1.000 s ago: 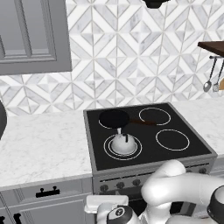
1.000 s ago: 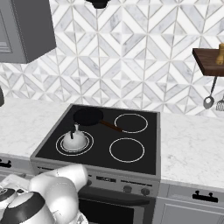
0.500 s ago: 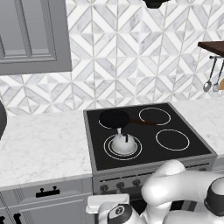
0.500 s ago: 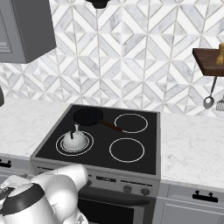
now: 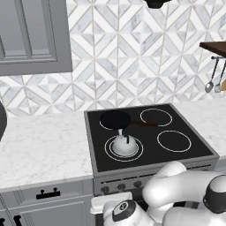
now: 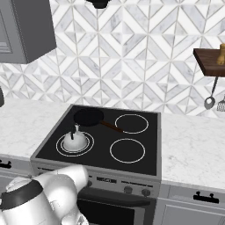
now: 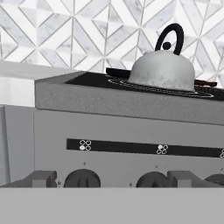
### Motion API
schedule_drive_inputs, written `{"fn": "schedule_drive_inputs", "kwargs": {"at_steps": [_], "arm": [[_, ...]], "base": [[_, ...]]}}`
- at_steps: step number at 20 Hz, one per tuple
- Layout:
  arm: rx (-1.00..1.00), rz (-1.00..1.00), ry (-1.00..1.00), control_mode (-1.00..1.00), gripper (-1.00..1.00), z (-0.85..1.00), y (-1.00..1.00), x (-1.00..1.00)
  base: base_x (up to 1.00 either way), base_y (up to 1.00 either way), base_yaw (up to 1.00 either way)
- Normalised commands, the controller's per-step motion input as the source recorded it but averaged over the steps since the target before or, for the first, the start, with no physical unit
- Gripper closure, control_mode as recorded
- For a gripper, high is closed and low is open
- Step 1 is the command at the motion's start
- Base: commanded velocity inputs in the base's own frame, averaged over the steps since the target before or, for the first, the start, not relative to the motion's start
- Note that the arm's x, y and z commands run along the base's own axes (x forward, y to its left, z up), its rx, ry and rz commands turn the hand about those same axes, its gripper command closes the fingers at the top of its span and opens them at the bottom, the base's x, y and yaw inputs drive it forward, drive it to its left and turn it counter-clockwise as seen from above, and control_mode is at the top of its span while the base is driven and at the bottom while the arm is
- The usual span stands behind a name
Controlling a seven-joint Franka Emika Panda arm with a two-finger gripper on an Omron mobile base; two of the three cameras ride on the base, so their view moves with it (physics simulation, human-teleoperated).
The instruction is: Pick the kettle from the counter and place it on a stove burner. Then turn the burner on.
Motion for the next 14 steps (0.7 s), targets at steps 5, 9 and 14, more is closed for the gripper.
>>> {"fn": "schedule_drive_inputs", "kwargs": {"at_steps": [5, 9, 14], "arm": [[0.0, 0.05, 0.0, -1.0, -1.0, -0.37, 0.0, 0.13], [0.0, 0.07, 0.0, -1.0, -1.0, -0.2, 0.0, 0.0], [0.0, 0.03, 0.0, -1.0, -1.0, -0.02, 0.0, 0.0]], "base": [[0.0, 0.0, 0.0], [0.0, 0.0, 0.0], [0.0, 0.0, 0.0]]}}
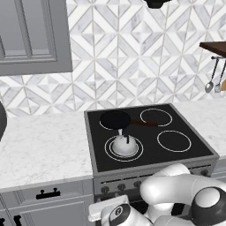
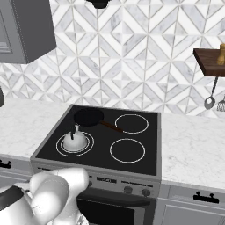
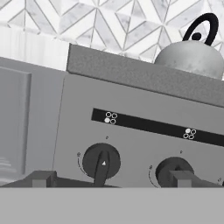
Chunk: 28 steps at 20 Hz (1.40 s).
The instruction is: Pick the kettle from the counter and place it on a stove burner. Then turn the burner on.
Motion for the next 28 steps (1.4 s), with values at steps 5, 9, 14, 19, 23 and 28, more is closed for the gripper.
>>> {"fn": "schedule_drive_inputs", "kwargs": {"at_steps": [5, 9, 14, 19, 23, 28], "arm": [[0.0, 0.01, 0.0, -1.0, -1.0, 0.0, 0.0, 0.05], [0.0, 0.0, 0.0, -1.0, -1.0, 0.0, -0.04, 0.09], [0.0, 0.0, 0.0, -1.0, -1.0, 0.0, -0.1, 0.12], [0.0, 0.0, 0.0, -1.0, -1.0, -0.06, -0.03, 0.3], [0.0, 0.0, 0.0, -1.0, -1.0, -0.16, 0.0, 0.25], [0.0, 0.01, 0.0, -1.0, -1.0, -0.31, 0.0, 0.02]], "base": [[0.0, 0.0, 0.0], [0.0, 0.0, 0.0], [0.0, 0.0, 0.0], [0.0, 0.0, 0.0], [0.0, 0.0, 0.0], [0.0, 0.0, 0.0]]}}
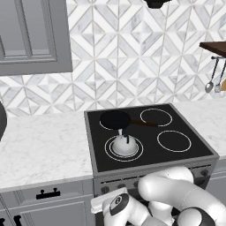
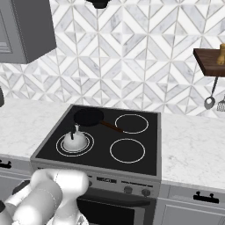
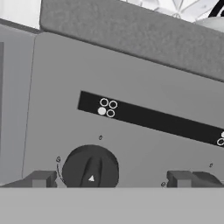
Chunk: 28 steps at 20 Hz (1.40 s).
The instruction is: Pick the kettle from the counter and place it on a stove burner. Then turn the burner on.
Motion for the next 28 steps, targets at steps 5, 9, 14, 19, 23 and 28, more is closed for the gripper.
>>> {"fn": "schedule_drive_inputs", "kwargs": {"at_steps": [5, 9, 14, 19, 23, 28], "arm": [[0.0, 0.01, 0.0, -1.0, -1.0, -0.23, 0.0, 0.0], [0.0, 0.0, 0.0, -1.0, -1.0, 0.0, 0.03, 0.01], [0.0, 0.0, 0.0, -1.0, -1.0, 0.0, 0.07, 0.09], [0.0, 0.0, 0.0, -1.0, -1.0, -0.01, 0.03, 0.19], [0.0, 0.0, 0.0, -1.0, -1.0, -0.13, 0.0, 0.1], [0.0, 0.0, 0.0, -1.0, -1.0, -0.05, 0.0, 0.0]], "base": [[0.0, 0.0, 0.0], [0.0, 0.0, 0.0], [0.0, 0.0, 0.0], [0.0, 0.0, 0.0], [0.0, 0.0, 0.0], [0.0, 0.0, 0.0]]}}
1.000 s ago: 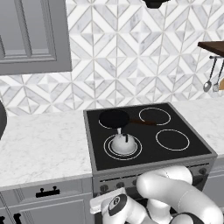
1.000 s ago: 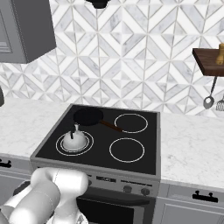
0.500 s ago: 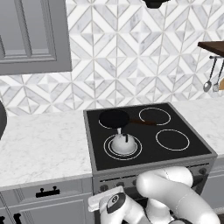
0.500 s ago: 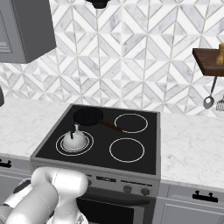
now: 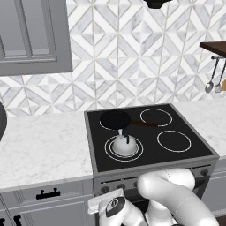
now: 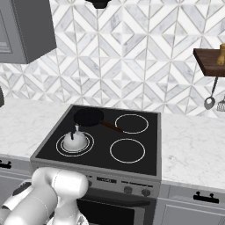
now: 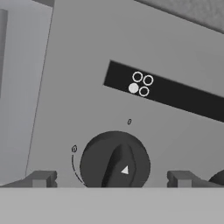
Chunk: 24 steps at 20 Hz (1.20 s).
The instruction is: Pick the kettle from the counter and place it on a stove burner. Then turn the burner on.
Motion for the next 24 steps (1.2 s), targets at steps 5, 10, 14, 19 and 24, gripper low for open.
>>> {"fn": "schedule_drive_inputs", "kwargs": {"at_steps": [5, 10, 14, 19, 24], "arm": [[0.0, 0.0, 0.0, -1.0, 1.0, 0.0, 0.0, 0.0], [0.0, 0.0, 0.0, -1.0, 1.0, 0.0, 0.0, 0.0], [-0.02, 0.0, 0.0, -1.0, 1.0, 0.05, 0.01, -0.01], [-0.16, 0.0, 0.0, -1.0, 1.0, 0.27, 0.02, -0.01], [-0.26, 0.0, 0.0, -1.0, 1.0, 0.15, 0.0, -0.02]], "base": [[0.0, 0.0, 0.0], [0.0, 0.0, 0.0], [0.0, 0.0, 0.0], [0.0, 0.0, 0.0], [0.0, 0.0, 0.0]]}}
